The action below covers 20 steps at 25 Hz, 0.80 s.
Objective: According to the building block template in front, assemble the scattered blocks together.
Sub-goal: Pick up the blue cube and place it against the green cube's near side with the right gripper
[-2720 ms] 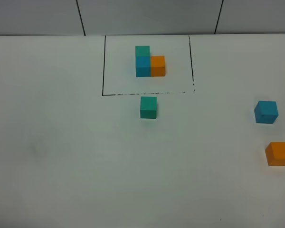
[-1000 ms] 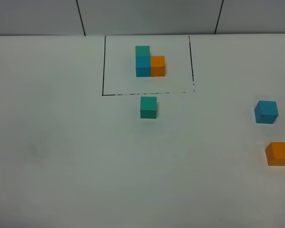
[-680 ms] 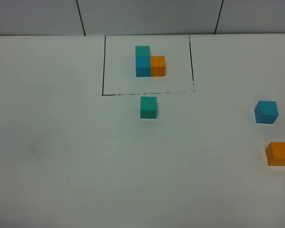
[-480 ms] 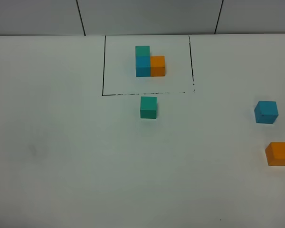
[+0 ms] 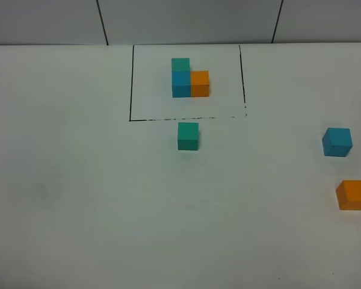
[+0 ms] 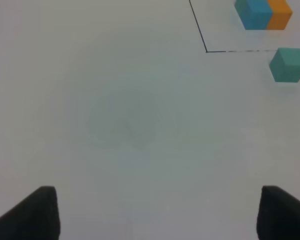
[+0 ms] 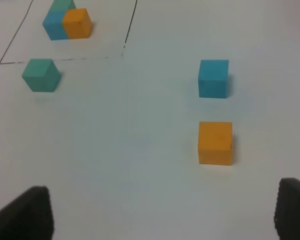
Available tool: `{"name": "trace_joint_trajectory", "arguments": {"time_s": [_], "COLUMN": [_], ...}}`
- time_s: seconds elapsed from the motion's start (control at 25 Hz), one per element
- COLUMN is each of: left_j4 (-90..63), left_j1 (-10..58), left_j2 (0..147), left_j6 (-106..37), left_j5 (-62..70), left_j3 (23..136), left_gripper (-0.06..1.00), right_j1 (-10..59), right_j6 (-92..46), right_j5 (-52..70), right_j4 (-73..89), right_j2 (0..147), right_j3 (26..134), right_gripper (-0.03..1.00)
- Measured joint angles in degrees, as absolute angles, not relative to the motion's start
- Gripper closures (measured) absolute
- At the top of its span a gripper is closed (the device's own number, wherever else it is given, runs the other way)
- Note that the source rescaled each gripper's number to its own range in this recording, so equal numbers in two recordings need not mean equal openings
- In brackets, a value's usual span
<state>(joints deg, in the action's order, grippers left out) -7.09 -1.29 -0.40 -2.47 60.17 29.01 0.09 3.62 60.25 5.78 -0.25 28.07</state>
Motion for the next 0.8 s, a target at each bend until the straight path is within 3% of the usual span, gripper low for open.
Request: {"name": "trace_joint_trajectory", "arguments": {"time_s": [0.52,0.8], "left_j4": [-7.11,-7.11], "left_j1": [-1.29,-1.29], "left_j2": [-0.40,-0.40], "left_j6": [-2.47,-2.47], "left_j5": [60.17,60.17], "left_j3": [29.01,29.01], "left_gripper": [0.13,0.13], "right_j1": [0.09,0.09], "right_j6": [3.45,4.16], "right_j5": [60.25,57.11], "right_j4": [5.87,5.59], "right_j2": [0.02,15.40], "right_j3": [28.07,29.81], "right_gripper": [0.19,0.19]}}
